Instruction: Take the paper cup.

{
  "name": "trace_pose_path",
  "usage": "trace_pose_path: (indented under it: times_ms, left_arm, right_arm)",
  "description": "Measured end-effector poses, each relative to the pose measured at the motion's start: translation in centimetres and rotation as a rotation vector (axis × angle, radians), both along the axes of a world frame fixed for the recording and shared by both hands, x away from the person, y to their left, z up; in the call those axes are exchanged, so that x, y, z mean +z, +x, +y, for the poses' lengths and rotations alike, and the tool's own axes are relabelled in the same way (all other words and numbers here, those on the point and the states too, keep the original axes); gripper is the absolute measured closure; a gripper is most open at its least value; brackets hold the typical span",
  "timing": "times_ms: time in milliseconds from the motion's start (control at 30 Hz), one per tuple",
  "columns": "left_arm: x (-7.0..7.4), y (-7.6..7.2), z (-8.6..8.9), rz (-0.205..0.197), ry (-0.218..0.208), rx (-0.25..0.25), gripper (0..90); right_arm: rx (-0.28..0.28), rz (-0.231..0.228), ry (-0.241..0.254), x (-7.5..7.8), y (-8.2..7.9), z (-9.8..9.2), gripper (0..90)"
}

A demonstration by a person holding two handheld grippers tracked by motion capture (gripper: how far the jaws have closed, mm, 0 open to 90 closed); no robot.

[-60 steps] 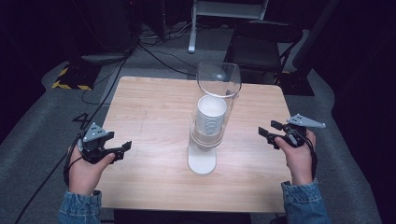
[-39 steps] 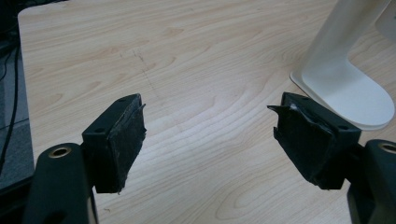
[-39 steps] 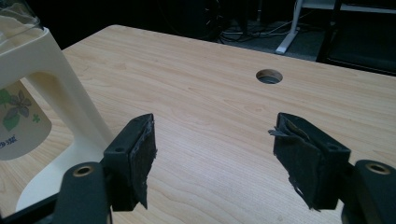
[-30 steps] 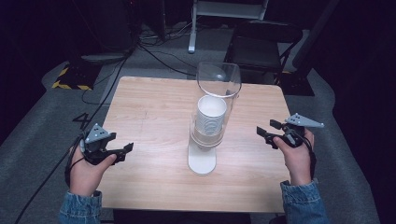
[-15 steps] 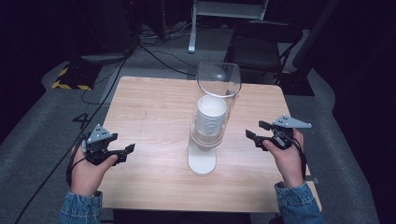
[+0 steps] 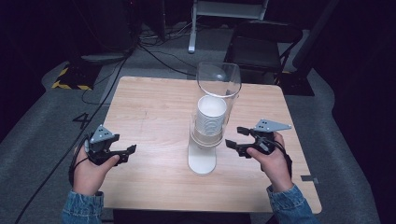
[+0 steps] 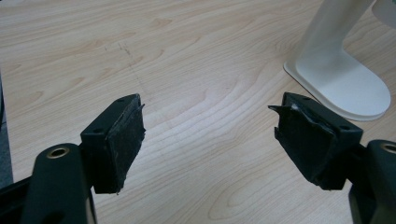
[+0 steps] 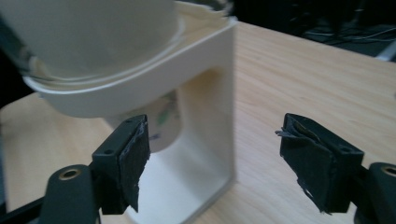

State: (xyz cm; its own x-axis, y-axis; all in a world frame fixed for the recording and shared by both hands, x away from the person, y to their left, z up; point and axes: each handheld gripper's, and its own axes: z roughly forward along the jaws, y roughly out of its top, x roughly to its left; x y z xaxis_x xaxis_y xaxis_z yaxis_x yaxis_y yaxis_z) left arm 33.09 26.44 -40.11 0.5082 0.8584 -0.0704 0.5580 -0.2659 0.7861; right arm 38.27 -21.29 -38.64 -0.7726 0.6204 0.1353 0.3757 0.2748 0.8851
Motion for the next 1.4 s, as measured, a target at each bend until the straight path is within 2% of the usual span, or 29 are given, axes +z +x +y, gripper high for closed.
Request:
trace_pose_path:
  times_ms: [67,200,367,667,767,967,1033,1100,1133,1400]
  left_arm:
    - [0.0,0.0,0.0,0.001,0.003,-0.005,23.6]
    - [-0.2,0.1,-0.2,0.007,0.002,-0.007,23.4]
    - [-0.3,0.2,-0.3,0.013,0.007,-0.016,23.3]
    - [-0.6,0.3,-0.7,0.02,0.017,-0.023,23.1]
    - [-0.8,0.4,-0.7,0.026,0.019,-0.027,23.1]
    - [-1.0,0.5,-0.8,0.031,0.02,-0.026,23.1]
    - [-1.0,0.5,-0.9,0.035,0.021,-0.028,23.2]
    - [-1.1,0.5,-0.9,0.033,0.024,-0.028,23.1]
    - [-1.1,0.5,-0.9,0.036,0.026,-0.03,23.1]
    - [-1.1,0.5,-0.9,0.038,0.024,-0.03,23.1]
  right_arm:
    - [0.049,0.029,0.009,-0.2,0.0,0.6,21.3]
    - [0.101,0.026,0.006,-0.7,-0.1,1.7,20.1]
    - [0.135,0.024,0.001,-1.3,-0.2,3.2,17.1]
    - [0.136,-0.018,0.023,-2.8,-0.1,5.7,16.9]
    - [0.139,-0.018,0.042,-3.3,0.1,6.5,16.9]
    - [0.118,-0.062,0.088,-3.7,0.4,7.3,18.2]
    - [0.11,-0.087,0.103,-3.5,0.4,7.3,21.3]
    - [0.102,-0.105,0.105,-3.5,0.4,7.3,25.3]
    - [0.103,-0.121,0.09,-3.4,0.4,7.2,27.2]
    - [0.093,-0.132,0.076,-3.4,0.2,7.3,30.8]
